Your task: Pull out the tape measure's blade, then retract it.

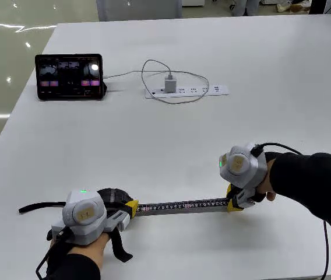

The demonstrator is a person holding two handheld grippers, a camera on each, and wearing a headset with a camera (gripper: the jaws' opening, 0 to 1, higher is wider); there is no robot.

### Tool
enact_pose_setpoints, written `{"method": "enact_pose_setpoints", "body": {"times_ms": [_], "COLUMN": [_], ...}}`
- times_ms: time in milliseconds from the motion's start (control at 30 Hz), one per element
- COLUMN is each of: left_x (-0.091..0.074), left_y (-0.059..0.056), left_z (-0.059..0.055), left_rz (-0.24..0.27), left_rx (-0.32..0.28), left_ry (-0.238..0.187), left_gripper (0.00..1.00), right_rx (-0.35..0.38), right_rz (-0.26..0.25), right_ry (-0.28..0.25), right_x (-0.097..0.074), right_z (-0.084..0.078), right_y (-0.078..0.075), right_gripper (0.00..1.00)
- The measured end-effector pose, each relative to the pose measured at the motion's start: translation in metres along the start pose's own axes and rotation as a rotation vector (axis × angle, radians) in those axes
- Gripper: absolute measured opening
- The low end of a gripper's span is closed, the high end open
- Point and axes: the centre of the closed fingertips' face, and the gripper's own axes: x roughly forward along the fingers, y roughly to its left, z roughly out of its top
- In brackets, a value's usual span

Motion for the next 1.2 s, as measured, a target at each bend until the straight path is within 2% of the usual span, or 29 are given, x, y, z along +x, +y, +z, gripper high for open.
{"method": "enact_pose_setpoints", "body": {"times_ms": [433,567,767,1200], "left_x": [0.001,0.001,0.001,0.001], "left_y": [0.000,0.000,-0.001,0.000], "left_z": [-0.001,-0.002,-0.001,-0.002], "left_rz": [-0.004,-0.003,-0.006,-0.007], "left_rx": [0.006,0.007,0.005,0.002], "left_ry": [-0.003,0.008,0.004,0.006], "left_gripper": [0.61,0.61,0.61,0.61], "right_rx": [-0.028,-0.047,-0.044,-0.015], "right_rz": [-0.008,-0.015,-0.023,-0.004], "right_ry": [0.018,0.020,0.024,0.013], "right_x": [0.001,0.001,0.002,0.003], "right_z": [0.003,0.004,0.007,0.010], "right_y": [0.000,0.001,0.001,0.001], "right_gripper": [0.11,0.11,0.11,0.10]}}
